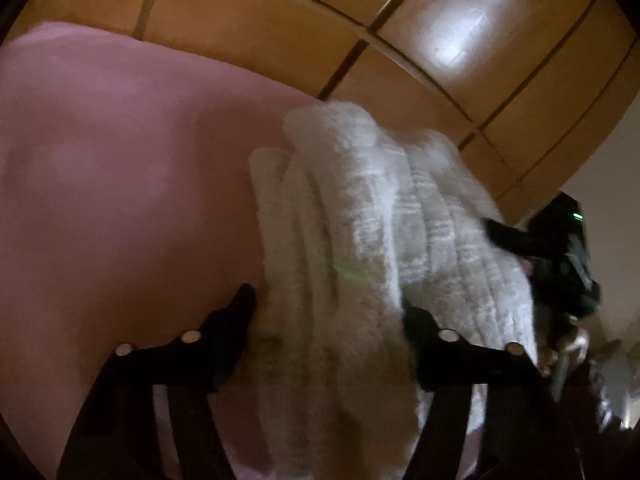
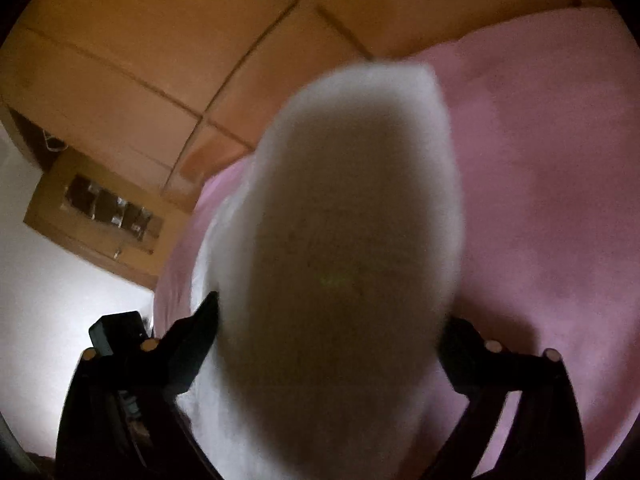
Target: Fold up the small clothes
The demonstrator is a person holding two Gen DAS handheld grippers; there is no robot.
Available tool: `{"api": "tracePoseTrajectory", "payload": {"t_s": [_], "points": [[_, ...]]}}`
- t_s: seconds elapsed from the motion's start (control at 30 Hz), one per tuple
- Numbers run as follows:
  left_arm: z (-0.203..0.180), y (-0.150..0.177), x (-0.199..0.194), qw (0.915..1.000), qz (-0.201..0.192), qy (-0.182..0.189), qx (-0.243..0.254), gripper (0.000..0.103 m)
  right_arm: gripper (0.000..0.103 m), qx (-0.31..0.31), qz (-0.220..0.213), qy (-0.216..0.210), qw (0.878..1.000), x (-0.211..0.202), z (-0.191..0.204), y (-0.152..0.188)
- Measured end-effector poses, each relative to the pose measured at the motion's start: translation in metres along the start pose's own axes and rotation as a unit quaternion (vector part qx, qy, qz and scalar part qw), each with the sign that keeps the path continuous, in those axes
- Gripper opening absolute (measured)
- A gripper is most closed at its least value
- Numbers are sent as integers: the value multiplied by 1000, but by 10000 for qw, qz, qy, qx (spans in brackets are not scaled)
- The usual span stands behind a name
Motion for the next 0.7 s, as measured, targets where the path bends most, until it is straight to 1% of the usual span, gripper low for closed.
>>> {"api": "tracePoseTrajectory", "payload": {"t_s": [0.03,0.07,0.1,0.13,0.17,0.23,0.27,0.33,0.4,0.5,0.53,0.57,0.63,0.7], "points": [[1,2,1,9999,24,119,-41,58,78,-55,-47,55,10000,-1,3,0],[3,3,2,9991,65,382,-187,56,73,-147,-130,142,9997,-5,7,2],[5,3,1,9979,84,560,-307,56,66,-227,-196,218,9993,-9,11,3],[5,4,0,9963,86,746,-428,54,61,-373,-295,334,9983,-20,17,8],[0,4,-2,9952,66,884,-424,54,58,-478,-368,404,9974,-26,23,12],[-21,3,-4,9959,40,895,-101,54,55,-625,-585,461,9953,-50,28,17],[-28,3,-2,9957,71,926,-41,54,54,-641,-706,472,9943,-60,29,19],[-48,0,6,9937,167,1108,60,54,53,-587,-999,487,9921,-91,22,20],[-79,-6,19,9914,244,1256,288,53,53,-562,-1251,580,9888,-119,14,19],[-132,-16,47,9868,446,1465,520,53,53,-381,-1624,890,9820,-174,-17,22],[-149,-18,55,9856,505,1478,651,53,53,-287,-1724,990,9796,-186,-28,23],[-175,-19,68,9836,553,1471,883,53,53,-185,-1809,1071,9775,-198,-39,25],[-219,-19,91,9777,708,1525,1259,54,53,160,-2046,1310,9699,-227,-73,29],[-250,-18,113,9752,814,1412,1500,53,54,502,-2210,1486,9626,-248,-106,34]]}}
Point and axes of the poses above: each gripper's, at about its wrist camera, not at the fingertips, and x roughly the way its jaws point, z to its left, y to its underside, the point moved 5 cm from there along x, roughly the way its jaws point, and after that the axes turned 5 degrees about z, right-handed, at the moved point
